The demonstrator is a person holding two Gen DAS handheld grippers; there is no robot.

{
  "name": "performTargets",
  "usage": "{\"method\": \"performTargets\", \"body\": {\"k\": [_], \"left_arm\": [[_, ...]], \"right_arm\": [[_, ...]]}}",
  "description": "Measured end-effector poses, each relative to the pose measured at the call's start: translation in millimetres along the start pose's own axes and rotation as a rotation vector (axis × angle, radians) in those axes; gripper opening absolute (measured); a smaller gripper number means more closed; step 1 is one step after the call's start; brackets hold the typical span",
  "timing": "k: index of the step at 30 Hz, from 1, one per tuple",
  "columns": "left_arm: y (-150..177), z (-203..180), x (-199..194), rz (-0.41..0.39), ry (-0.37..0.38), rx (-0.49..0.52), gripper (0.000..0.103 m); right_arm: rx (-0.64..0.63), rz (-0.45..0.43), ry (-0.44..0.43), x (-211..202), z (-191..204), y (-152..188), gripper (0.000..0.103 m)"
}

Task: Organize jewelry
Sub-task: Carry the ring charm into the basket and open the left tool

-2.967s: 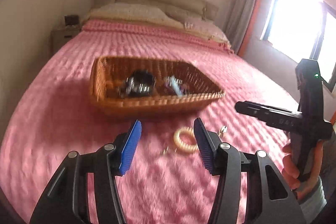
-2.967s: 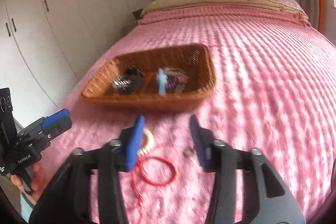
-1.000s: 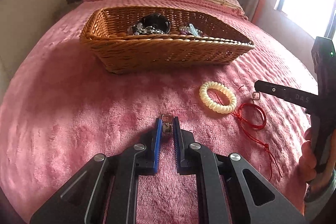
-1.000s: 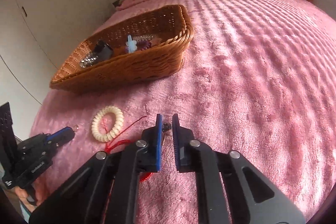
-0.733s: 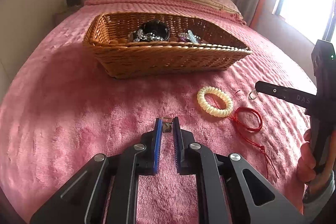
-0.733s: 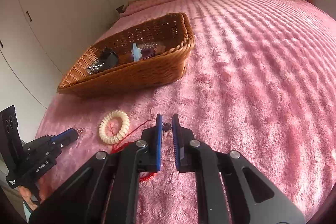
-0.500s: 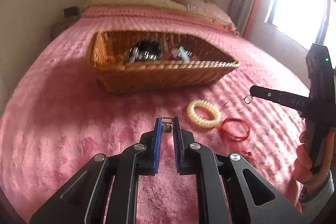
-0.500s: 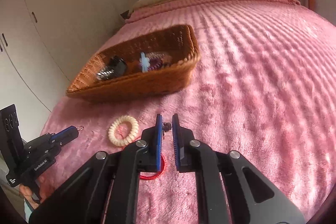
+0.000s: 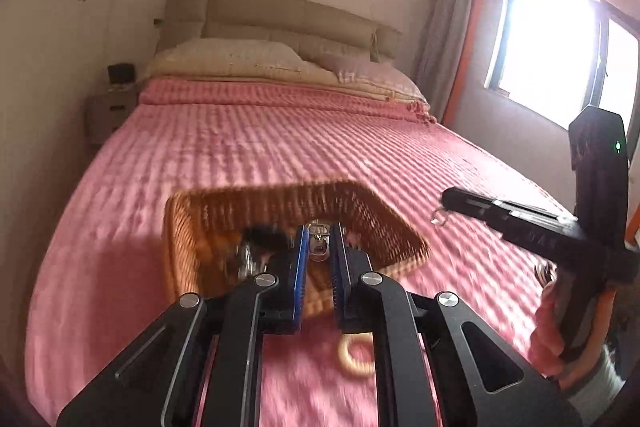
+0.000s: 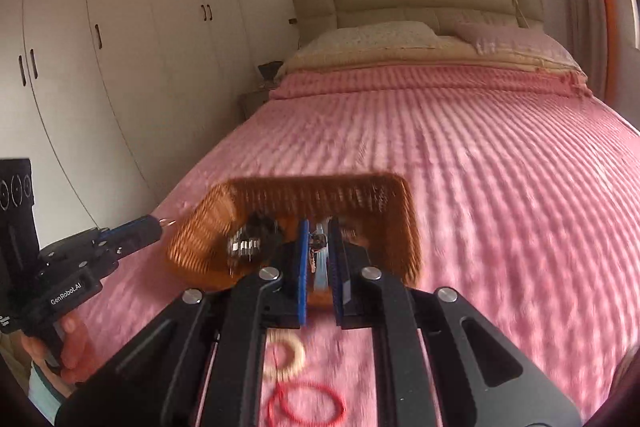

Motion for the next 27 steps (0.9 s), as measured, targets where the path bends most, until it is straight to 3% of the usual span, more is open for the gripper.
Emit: {"method": "performTargets", "body": {"k": [5, 12, 18, 21, 24, 27], "left_arm": [[-4.1, 15.1, 51.1, 0.05, 0.025, -0.034, 0.009], [33.3, 15.5, 99.5, 0.162, 0.042, -0.005, 0.009], [44.7, 14.7, 113.0, 0.204, 0.028, 0.014, 0.01], [42.4, 15.5, 108.6, 0.188, 0.026, -0.001, 0.032], [38.4, 15.4, 96.7, 0.16, 0.03, -0.011, 0.033], [35.2, 12.3, 85.3, 0.138, 0.03, -0.02, 0.037]], "right_arm": [[0.025, 0.071, -0.017, 61.9, 1.1, -16.9, 0.008], [0.065, 0.232, -0.033, 145.1, -4.8, 1.2, 0.008], [0.068, 0.257, -0.046, 153.3, -4.5, 14.0, 0.008], [0.078, 0.248, -0.069, 151.1, -5.6, 12.4, 0.012], [0.076, 0.227, -0.056, 143.6, -6.1, 10.3, 0.028], [0.076, 0.216, -0.059, 136.6, -4.9, 8.1, 0.028]]}}
Point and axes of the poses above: each gripper's, at about its wrist camera, not at the fingertips, and x roughly the way its jaws point, z to its left, y to its underside, the point moved 7 cm from there along x, roughly the way its jaws point, and after that the axes turned 5 degrees about y, right-handed, at the moved point
